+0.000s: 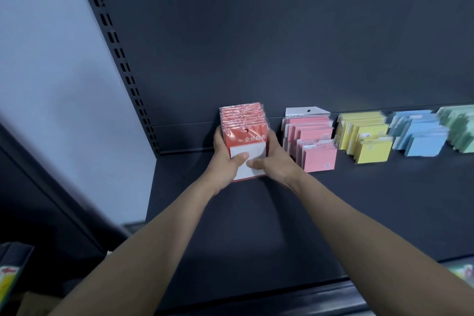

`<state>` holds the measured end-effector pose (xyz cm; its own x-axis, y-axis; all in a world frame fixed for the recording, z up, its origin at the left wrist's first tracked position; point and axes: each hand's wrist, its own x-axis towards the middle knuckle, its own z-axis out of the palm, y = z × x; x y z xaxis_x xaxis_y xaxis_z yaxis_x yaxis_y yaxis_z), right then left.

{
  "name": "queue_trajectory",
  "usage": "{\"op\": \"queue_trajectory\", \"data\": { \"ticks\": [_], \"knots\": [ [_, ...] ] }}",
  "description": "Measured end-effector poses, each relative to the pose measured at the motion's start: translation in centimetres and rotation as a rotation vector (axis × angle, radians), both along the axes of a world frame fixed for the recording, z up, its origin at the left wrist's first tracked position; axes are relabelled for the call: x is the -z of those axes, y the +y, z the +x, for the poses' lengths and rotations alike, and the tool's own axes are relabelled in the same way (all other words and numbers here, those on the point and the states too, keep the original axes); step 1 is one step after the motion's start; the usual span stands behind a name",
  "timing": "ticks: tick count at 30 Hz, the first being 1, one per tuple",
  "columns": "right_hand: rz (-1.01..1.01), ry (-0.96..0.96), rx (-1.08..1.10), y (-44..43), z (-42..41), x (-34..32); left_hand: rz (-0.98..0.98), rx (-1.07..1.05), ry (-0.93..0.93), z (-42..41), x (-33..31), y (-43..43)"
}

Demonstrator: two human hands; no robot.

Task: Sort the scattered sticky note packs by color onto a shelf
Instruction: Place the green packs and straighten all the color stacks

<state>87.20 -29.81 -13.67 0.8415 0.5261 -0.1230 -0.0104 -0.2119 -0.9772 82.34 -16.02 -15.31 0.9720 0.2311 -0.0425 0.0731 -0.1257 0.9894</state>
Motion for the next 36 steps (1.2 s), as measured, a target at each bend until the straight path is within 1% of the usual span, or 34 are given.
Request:
{"op": "queue_trajectory", "data": {
  "ticks": [3,8,13,16,20,26,30,36],
  "knots": [
    [0.030,-0.079,0.013,-0.1,0.7,-0.4,0.058,0.010,-0.032,0.5,-0.7,0.0],
    [-0.045,-0.044,-0.025,-0.6,1.7,-0.3,0.116,0.049,0.097,0.9,-0.4,0.3],
    [-0.083,-0.131,0.049,-0.2,2.0,0.6,0.159,-0.001,0.079,0.8,-0.2,-0.2],
    [-0.071,-0.096,0.011,-0.3,2.1,1.1,0.164,0.029,0.094,0.8,-0.2,0.1],
    [-0.117,-0.038,-0.040,-0.5,2.5,0.8,0.128,0.029,0.122,1.2,-0.3,0.7],
    [-0.177,0.006,-0.022,-0.2,3.0,0.9,0.135,-0.020,0.176,2.6,1.3,1.2],
    [-0.188,0.018,-0.020,-0.2,3.0,0.9,0.148,0.009,0.192,1.9,0.2,0.5],
    [-0.192,-0.009,0.047,-0.7,1.7,-0.3,0.169,-0.065,0.223,0.7,-1.4,-0.1]
  ]
}}
